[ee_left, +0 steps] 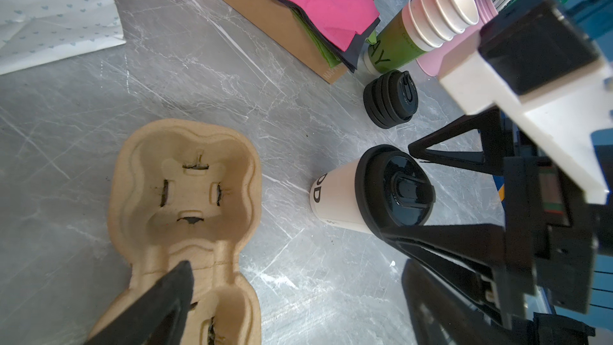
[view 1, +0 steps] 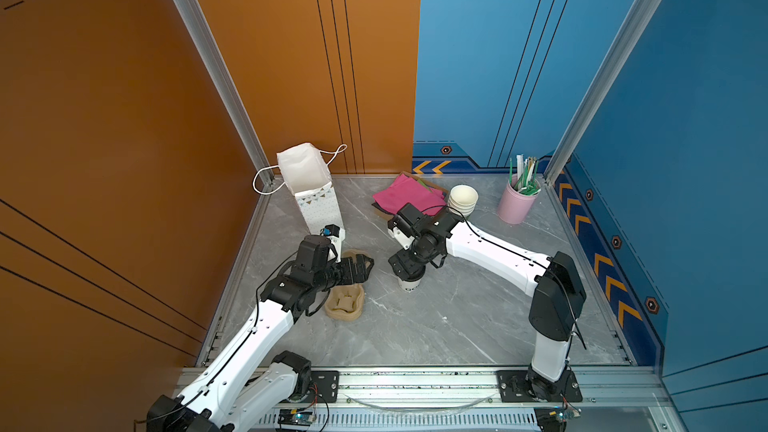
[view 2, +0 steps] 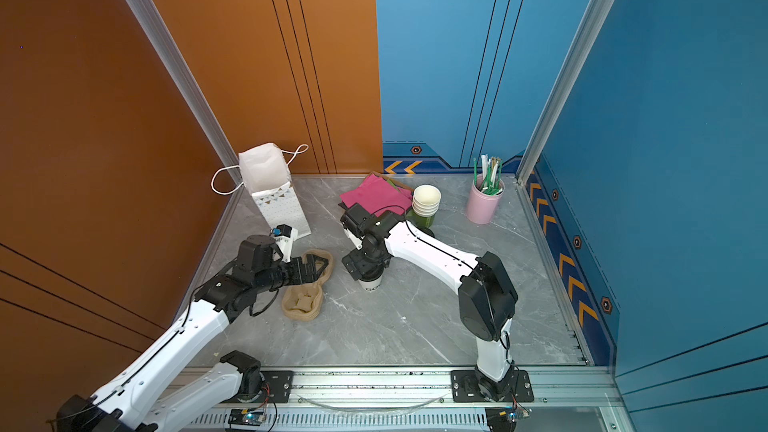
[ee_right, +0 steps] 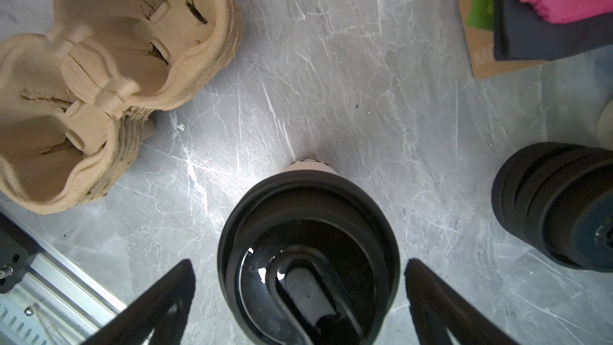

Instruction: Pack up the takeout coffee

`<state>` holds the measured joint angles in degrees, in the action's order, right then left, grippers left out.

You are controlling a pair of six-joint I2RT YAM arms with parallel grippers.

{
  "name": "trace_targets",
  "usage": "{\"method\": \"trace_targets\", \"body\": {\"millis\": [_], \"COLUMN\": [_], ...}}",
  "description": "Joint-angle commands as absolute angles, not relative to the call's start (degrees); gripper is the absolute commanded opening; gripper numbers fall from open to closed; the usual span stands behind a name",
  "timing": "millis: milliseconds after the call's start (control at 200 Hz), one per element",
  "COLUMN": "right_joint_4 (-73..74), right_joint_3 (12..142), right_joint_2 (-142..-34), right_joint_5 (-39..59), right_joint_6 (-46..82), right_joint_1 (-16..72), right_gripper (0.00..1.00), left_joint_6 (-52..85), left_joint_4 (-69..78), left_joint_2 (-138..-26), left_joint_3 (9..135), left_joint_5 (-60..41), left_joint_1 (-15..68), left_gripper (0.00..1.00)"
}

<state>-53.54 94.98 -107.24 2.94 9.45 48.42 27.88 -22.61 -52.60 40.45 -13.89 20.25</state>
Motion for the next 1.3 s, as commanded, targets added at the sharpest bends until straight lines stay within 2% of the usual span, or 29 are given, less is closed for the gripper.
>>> {"method": "trace_targets", "body": {"millis": [0,1076,1291], "right_joint_4": [-54.98,-54.96,-54.98], "right_joint_3": [94.94,93.86,93.56], "right_joint_2": [-106.69,-112.92,-113.03], "right_joint_5": [2.15,1.50,0.97], "right_joint_6": [10.61,9.93,10.06], "right_joint_1": [48.74,49.22,49.04], "right_gripper": [1.00,1.00,0.96], "left_joint_6": [27.85,27.97,28.01], "left_joint_4": [-23.55,-23.55,-23.57], "left_joint_2": [-52.07,-51.95,-51.90], "left_joint_3": [39.73,38.85,38.84], "left_joint_5": [-13.27,-13.01,-13.02], "left_joint_1": [19.95,19.95,19.88], "left_gripper": [0.98,0.98,0.98]}}
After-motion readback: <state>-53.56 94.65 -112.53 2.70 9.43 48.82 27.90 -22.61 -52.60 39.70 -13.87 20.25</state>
